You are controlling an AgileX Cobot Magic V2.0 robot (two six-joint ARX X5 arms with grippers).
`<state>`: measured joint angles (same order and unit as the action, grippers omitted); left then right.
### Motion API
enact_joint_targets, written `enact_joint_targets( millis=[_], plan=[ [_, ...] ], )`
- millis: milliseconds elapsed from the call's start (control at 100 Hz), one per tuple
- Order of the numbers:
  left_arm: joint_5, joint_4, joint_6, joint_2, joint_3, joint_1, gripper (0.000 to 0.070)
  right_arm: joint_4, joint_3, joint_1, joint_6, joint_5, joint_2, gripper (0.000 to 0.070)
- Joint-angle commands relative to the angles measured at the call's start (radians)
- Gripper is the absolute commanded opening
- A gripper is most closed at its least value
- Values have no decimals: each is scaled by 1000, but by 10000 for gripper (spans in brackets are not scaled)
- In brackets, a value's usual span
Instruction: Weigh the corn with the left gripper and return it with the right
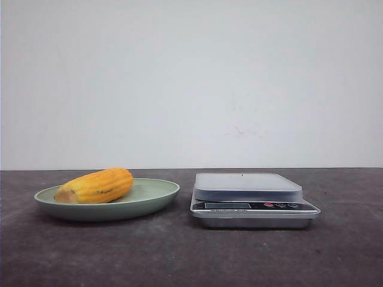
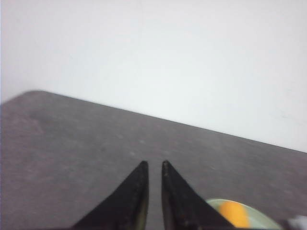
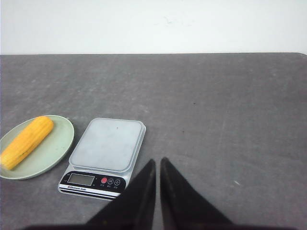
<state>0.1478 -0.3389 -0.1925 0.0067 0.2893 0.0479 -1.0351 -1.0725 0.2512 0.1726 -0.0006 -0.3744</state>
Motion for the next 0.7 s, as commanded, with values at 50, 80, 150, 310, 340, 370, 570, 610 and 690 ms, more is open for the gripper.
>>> enact_joint_targets(
  millis=[50,80,150,310,340,370,570,610,690],
  plan=[
    [-29,90,26,-3,-112,-2,0,10,-9,1,10,1,0,11],
    [-34,110,27,-3,-137,-2,0,10,-9,1,10,1,-1,11],
    [-52,159,35,-3,-188,-2,0,10,-9,1,10,1,-1,11],
    [-53,225,97,-3,-253,-2,0,10,-9,1,10,1,-1,11],
    [-55,224,106,-3,-257,-2,0,10,-9,1,10,1,-1,11],
    [-55,224,115,-3,-261,-2,0,10,-9,1,10,1,-1,11],
    [-55,175,158,-3,-276,-2,0,10,-9,1,10,1,-1,11],
    [-55,153,158,-3,-276,-2,0,10,-9,1,10,1,-1,11],
    [-55,158,158,-3,-276,-2,0,10,-9,1,10,1,-1,11]
  ],
)
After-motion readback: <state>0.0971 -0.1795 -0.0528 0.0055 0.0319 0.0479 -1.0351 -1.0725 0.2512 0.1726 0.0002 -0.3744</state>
